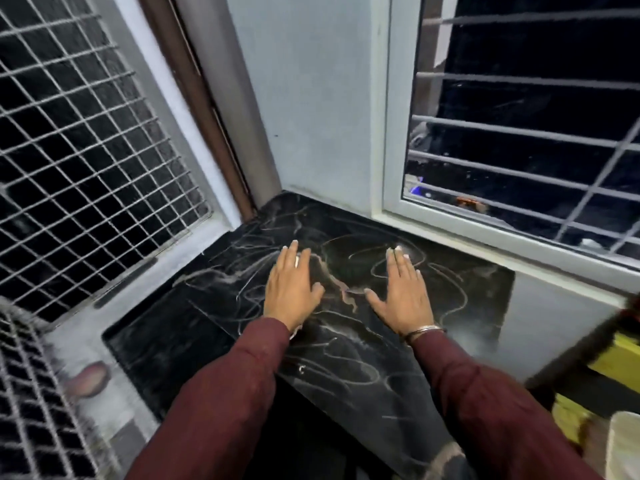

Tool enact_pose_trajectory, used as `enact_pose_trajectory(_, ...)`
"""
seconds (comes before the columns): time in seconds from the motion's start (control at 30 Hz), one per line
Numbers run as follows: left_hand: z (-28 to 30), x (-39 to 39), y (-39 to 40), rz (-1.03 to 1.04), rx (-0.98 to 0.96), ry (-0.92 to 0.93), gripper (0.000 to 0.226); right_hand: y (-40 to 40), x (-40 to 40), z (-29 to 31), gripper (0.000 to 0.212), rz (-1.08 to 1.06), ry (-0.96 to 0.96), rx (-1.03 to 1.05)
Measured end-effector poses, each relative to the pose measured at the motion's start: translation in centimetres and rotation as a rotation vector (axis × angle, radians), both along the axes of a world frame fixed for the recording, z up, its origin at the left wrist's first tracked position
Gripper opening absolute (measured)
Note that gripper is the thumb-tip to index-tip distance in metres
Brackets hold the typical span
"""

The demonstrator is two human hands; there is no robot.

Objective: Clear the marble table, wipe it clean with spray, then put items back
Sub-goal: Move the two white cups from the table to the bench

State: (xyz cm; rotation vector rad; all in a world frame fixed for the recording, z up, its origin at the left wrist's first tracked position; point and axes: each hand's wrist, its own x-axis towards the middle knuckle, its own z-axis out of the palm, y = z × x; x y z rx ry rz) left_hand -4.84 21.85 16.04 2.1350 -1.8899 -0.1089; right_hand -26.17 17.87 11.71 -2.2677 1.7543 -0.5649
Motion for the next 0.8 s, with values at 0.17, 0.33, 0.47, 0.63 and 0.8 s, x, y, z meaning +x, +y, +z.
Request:
enact_pose_trajectory(0.17, -2.1, 3.5, -3.0, 0.133, 0.041, 0.106, 0.063, -3.1, 4.4, -2.4, 0.088, 0.107, -0.031, 0.135)
enact_pose_trajectory(0.33, -4.3, 6.8, -6.5, 0.085, 0.118, 0.053, 0.059, -5.1, 9.0, -5.2, 0.084, 0.194, -0.003, 0.318)
enact_pose_trajectory(0.47, -7.8, 10.7, -10.6, -0.017, 0.144, 0.017, 0.057, -6.3, 13.1, -7.7, 0.083, 0.222, 0.048, 0.465)
enact_pose_trajectory(0.63, -11.1, 14.6, -16.2, -0.119, 0.274, 0.067, 0.062, -7.7, 17.2, -8.9, 0.079, 0.178, 0.154, 0.550)
enact_pose_trajectory(0.8, -13.8, 17.4, -20.4, -0.218, 0.444, 0.076, 0.091, -8.5, 20.3, -9.6, 0.087, 0.232, 0.217, 0.653)
